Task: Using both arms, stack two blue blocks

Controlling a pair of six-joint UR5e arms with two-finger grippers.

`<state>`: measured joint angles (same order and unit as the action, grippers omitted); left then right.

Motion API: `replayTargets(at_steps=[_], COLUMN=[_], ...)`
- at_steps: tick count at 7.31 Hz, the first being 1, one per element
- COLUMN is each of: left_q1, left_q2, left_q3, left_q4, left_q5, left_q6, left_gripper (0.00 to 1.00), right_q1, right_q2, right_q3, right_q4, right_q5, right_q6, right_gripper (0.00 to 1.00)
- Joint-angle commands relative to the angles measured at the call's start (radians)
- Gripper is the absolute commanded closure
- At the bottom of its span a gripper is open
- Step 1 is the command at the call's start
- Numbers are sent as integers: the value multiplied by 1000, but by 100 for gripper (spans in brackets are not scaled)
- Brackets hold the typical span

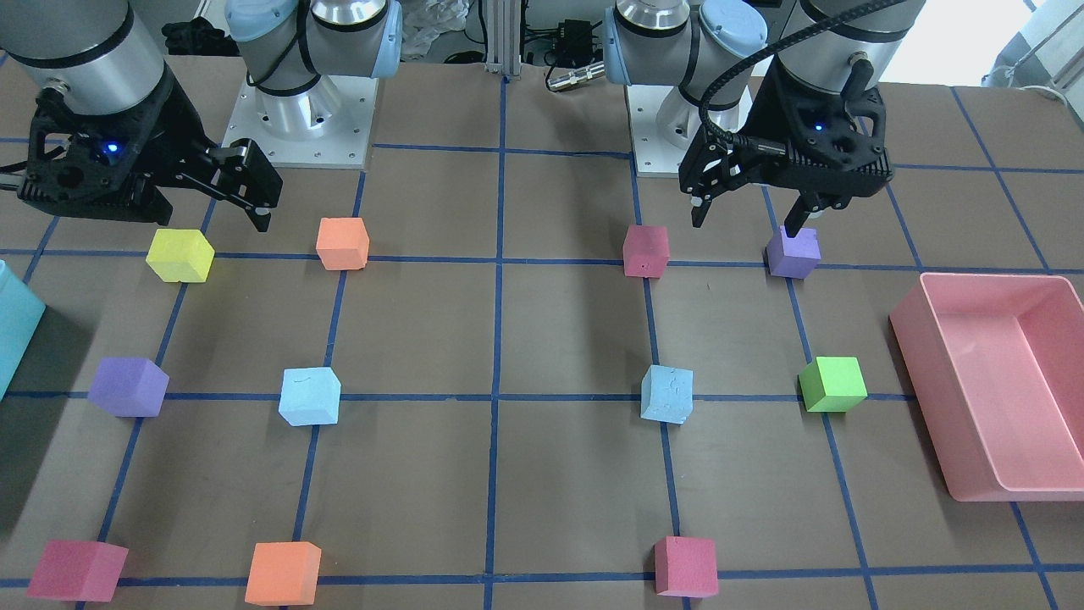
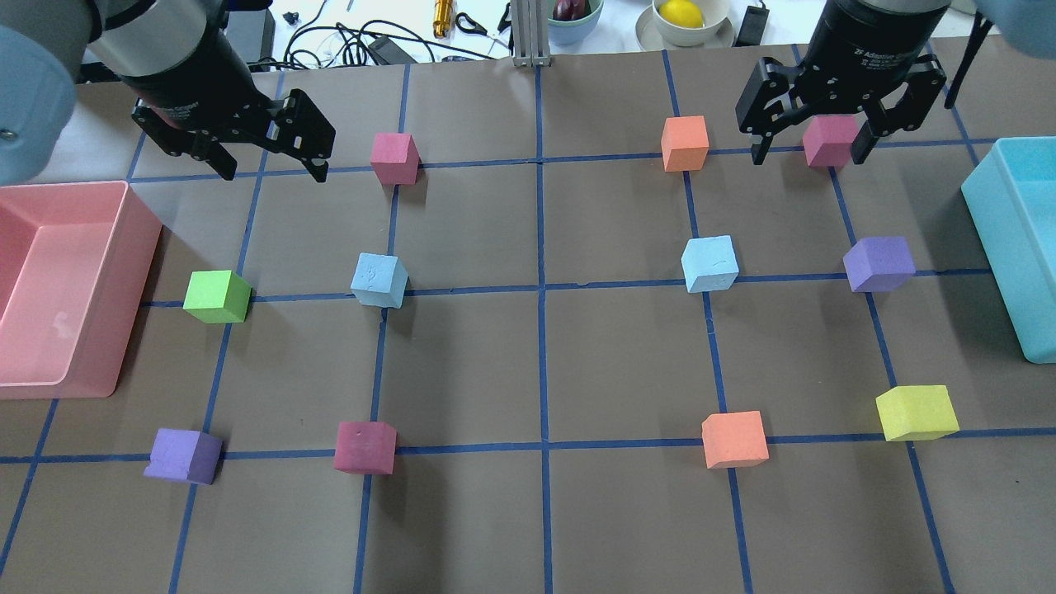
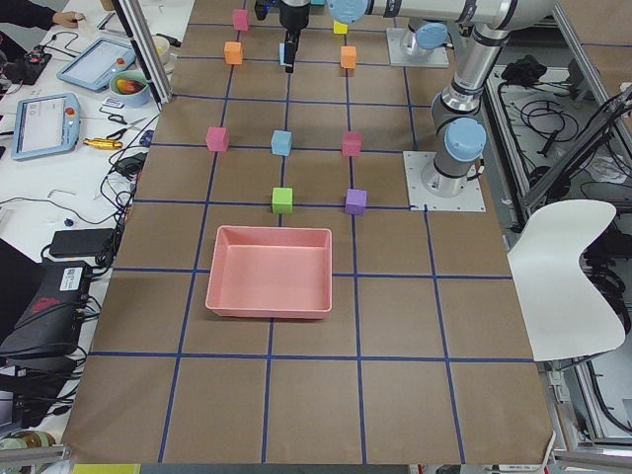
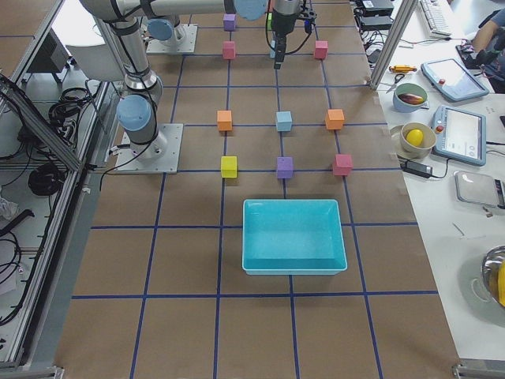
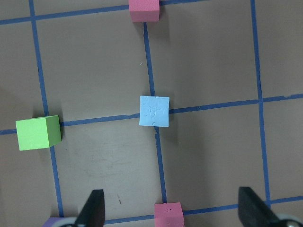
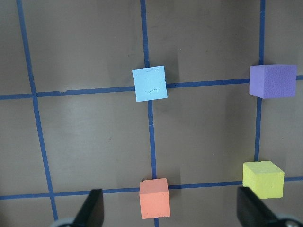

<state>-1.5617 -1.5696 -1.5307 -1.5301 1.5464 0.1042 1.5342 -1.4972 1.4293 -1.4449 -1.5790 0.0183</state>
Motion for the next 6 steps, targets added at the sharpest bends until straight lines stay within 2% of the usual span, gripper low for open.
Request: replayTargets(at_steps=[1, 6], left_q1=[3, -3], left_q2=[0, -42], left_q3=[-3, -3], left_q4=[-5, 4], left_q5=[1, 1], left_q6=[0, -17], left_gripper=[0, 0], right_q1=[0, -2], right_q2=[0, 3], right_q3=[0, 0], right_q4=[0, -3], right_q5=[1, -1], right_q6=[-1, 0], right_gripper=[0, 0])
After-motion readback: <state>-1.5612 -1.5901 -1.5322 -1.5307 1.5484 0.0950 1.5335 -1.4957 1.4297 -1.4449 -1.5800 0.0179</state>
